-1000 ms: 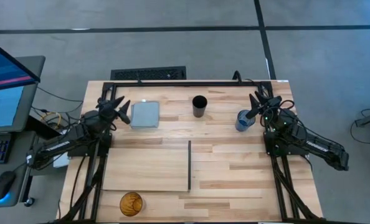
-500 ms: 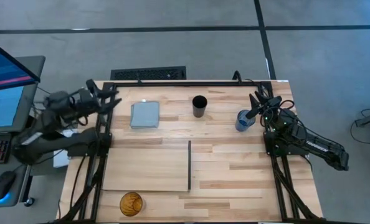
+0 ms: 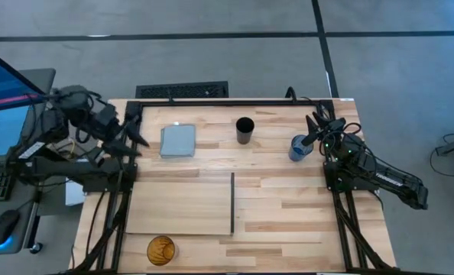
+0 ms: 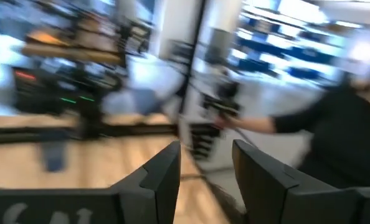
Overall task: Stack small to large cups/mugs on shelf
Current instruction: Put the brown cup on the shelf
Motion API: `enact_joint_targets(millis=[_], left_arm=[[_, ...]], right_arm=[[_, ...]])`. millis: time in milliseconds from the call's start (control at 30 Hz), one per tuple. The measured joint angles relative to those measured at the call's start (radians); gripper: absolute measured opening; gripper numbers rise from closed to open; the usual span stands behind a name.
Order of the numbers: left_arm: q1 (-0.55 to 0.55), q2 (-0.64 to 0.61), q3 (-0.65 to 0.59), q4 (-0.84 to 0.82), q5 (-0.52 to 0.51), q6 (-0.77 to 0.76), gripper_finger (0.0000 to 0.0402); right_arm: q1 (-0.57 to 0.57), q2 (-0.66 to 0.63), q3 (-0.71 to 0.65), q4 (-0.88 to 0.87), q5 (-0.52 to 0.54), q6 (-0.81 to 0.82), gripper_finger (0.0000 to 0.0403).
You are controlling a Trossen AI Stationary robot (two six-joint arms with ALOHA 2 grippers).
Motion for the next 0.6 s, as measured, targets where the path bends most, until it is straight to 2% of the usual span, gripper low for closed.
enact_joint_targets(millis=[200, 300, 467, 600], left_arm=[[-0.146, 0.086, 0.002, -0.109, -0.038, 0.026, 0.0122], [-0.236, 0.149, 0.002, -0.177, -0.003, 0.031, 0.0112], [-0.369, 0.218, 0.003, -0.274, 0.017, -0.147, 0.0098], [-0.438, 0.26, 0.003, -0.364, -0.077, -0.296, 0.009]], right_arm=[[0.0, 0.0, 0.0, 0.0, 0.0, 0.0, 0.0182], [0.0, 0.0, 0.0, 0.0, 0.0, 0.0, 0.0182], [0.0, 0.0, 0.0, 0.0, 0.0, 0.0, 0.0182], [0.0, 0.0, 0.0, 0.0, 0.0, 0.0, 0.0182]])
